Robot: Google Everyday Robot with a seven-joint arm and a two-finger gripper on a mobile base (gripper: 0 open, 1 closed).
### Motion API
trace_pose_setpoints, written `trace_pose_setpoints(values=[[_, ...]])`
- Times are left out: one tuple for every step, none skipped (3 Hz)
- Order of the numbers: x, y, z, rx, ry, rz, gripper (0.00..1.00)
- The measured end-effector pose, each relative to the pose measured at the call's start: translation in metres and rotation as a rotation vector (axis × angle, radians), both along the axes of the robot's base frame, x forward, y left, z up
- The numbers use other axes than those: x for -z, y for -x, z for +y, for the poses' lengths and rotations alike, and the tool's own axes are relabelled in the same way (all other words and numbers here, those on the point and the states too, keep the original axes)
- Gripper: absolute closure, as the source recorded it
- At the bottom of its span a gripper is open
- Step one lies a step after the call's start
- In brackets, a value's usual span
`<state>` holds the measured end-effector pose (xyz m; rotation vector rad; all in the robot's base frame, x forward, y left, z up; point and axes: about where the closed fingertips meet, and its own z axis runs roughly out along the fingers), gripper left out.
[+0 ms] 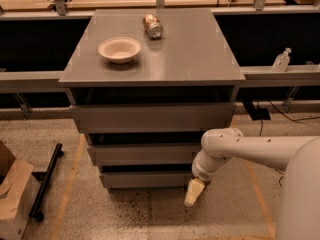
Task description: Open bottom drawer
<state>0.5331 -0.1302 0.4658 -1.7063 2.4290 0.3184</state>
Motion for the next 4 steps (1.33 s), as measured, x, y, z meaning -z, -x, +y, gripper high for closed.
trace_pose_setpoints(values=[[0.041,-0.012,-0.002,0.002,0.021,-0.001,0.00],[0.084,-0.021,-0.006,0.004,0.032,0.020,0.00],[0.085,-0.021,-0.006,0.004,0.032,0.021,0.00],[0.104,-0.025,-0.002,0.021,0.013,0.021,0.00]])
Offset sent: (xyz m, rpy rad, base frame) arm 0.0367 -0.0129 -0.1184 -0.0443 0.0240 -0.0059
